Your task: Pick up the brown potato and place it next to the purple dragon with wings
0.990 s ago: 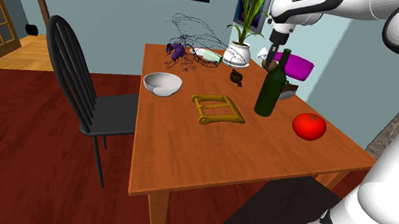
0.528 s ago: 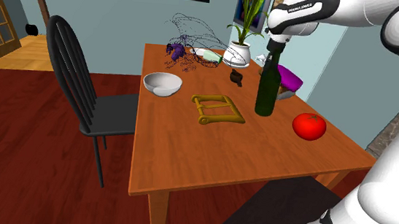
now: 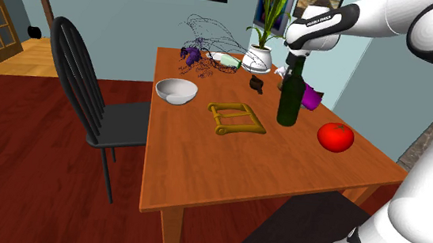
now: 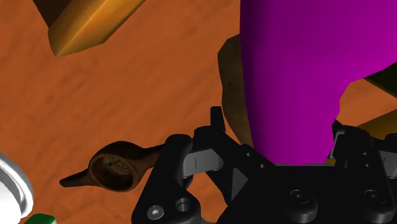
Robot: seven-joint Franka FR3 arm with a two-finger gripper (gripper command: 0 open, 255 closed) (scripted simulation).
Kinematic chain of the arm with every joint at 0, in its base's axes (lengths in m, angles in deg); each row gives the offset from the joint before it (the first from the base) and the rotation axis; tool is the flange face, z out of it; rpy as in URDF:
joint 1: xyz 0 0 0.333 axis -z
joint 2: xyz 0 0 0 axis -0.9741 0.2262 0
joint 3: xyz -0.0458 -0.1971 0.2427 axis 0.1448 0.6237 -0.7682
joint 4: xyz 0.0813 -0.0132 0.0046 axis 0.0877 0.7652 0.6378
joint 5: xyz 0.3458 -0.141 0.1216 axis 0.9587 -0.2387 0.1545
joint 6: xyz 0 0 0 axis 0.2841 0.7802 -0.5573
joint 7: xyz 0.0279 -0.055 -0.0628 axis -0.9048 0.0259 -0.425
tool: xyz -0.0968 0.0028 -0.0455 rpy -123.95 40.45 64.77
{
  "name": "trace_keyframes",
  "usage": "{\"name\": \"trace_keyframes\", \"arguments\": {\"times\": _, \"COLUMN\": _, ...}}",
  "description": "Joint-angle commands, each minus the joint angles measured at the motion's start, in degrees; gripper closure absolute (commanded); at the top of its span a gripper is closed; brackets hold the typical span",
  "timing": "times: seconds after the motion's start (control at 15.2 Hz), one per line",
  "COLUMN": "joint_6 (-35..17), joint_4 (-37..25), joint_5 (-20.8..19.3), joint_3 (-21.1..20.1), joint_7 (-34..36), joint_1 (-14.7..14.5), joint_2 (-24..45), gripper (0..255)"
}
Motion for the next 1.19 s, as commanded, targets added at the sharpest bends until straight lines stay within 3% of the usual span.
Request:
{"name": "trace_keyframes", "arguments": {"times": 0.0, "joint_6": -1.5, "joint_4": 1.1, "joint_5": 0.2, "joint_3": 0.0, "joint_7": -0.1, "joint_1": 0.1, "joint_2": 0.5, "gripper": 255}}
{"name": "trace_keyframes", "arguments": {"times": 0.92, "joint_6": -11.4, "joint_4": 6.4, "joint_5": 2.1, "joint_3": -0.6, "joint_7": -1.1, "joint_1": 0.6, "joint_2": 5.2, "gripper": 255}}
{"name": "trace_keyframes", "arguments": {"times": 1.12, "joint_6": -11.4, "joint_4": 6.4, "joint_5": 2.1, "joint_3": -0.6, "joint_7": -1.1, "joint_1": 0.6, "joint_2": 5.2, "gripper": 255}}
